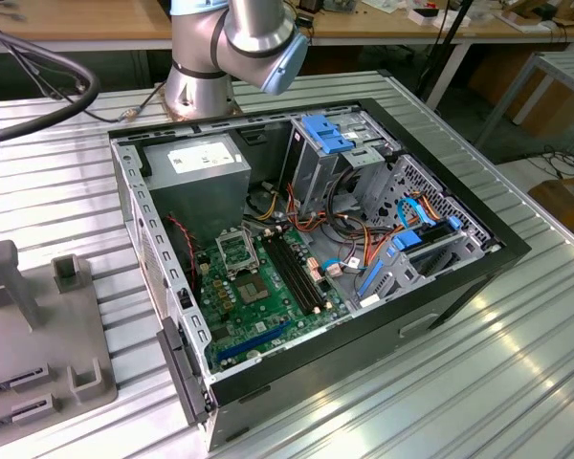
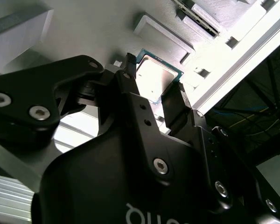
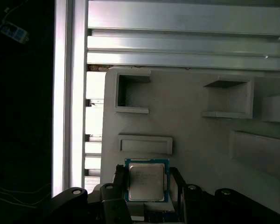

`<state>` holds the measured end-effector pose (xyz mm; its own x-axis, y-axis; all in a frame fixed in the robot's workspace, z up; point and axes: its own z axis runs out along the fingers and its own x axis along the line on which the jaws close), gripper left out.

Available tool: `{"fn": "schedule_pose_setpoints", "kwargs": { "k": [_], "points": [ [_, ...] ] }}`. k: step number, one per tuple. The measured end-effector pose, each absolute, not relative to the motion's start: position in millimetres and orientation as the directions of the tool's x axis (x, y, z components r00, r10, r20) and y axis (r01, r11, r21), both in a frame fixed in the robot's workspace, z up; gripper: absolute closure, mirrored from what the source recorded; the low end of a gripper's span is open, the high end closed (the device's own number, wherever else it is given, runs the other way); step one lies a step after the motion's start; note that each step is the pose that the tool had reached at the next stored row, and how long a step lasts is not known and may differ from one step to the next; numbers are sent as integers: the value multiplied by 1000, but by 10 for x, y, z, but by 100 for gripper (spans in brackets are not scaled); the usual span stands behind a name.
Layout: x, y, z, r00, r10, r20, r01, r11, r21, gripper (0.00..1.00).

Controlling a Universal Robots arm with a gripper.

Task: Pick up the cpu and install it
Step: 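Pick up the cpu and move it towards the insertion slot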

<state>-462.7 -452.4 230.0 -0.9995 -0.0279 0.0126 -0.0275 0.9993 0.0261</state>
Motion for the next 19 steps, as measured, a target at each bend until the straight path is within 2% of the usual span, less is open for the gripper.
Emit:
{"fn": "schedule_pose_setpoints", "kwargs": {
  "k": [19],
  "points": [
    [-4627,-4523,2361,-1000,-28,13,-28,999,26,53]
  ]
}}
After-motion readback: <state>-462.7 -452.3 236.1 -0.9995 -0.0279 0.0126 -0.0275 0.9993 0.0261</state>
